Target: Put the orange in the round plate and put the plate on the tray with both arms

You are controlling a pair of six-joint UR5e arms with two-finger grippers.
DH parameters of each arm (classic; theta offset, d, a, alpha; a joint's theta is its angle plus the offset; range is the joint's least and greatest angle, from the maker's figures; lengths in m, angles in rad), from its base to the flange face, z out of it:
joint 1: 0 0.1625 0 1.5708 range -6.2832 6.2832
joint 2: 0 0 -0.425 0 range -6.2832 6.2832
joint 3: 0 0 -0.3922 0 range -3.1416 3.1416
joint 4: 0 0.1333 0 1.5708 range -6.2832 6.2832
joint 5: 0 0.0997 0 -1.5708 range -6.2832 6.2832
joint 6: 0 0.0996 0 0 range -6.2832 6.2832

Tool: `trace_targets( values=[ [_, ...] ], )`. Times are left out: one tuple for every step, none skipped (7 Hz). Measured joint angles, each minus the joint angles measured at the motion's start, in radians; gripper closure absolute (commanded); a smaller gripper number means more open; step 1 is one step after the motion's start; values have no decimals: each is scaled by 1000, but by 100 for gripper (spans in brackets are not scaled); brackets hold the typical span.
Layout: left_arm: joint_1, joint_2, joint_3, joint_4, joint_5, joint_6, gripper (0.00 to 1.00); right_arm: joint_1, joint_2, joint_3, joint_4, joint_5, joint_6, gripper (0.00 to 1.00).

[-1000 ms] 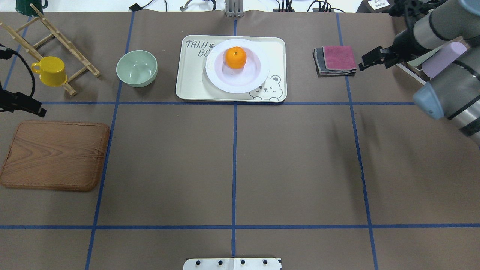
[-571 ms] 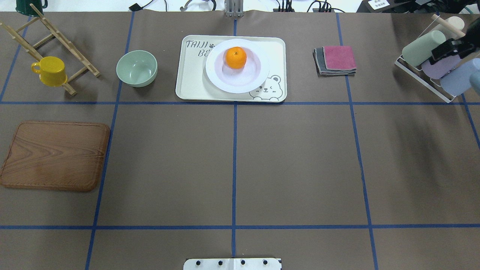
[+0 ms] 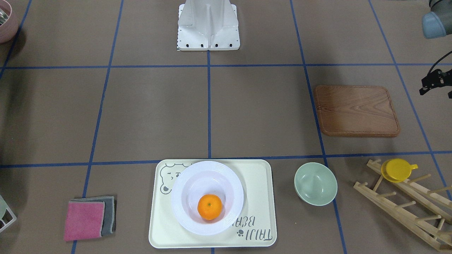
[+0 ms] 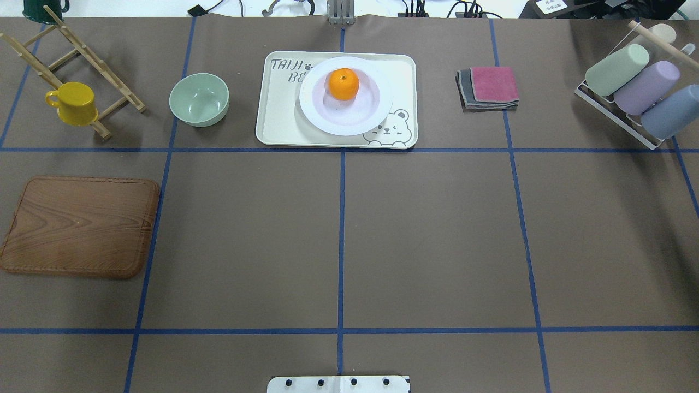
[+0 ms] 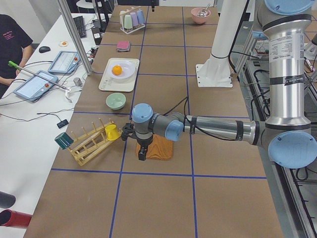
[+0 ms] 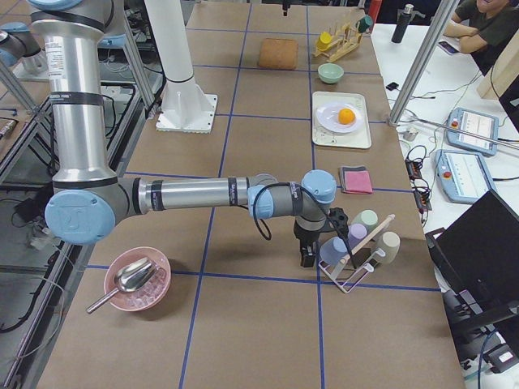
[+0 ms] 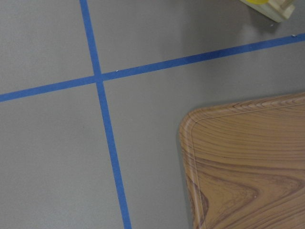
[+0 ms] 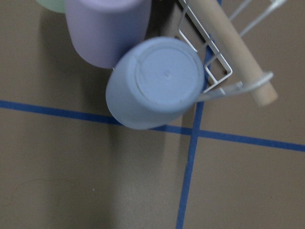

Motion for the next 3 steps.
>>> trace_targets(
  values=[
    [-5, 1, 5, 1, -1, -2, 1, 13, -17, 2, -1, 20, -1, 0],
    [-6, 1, 8, 1, -2, -3, 1, 21, -26, 3, -2, 32, -1, 0],
    [-7, 3, 8, 1, -2, -4, 1, 26, -30, 4, -1, 37, 0, 0]
  ],
)
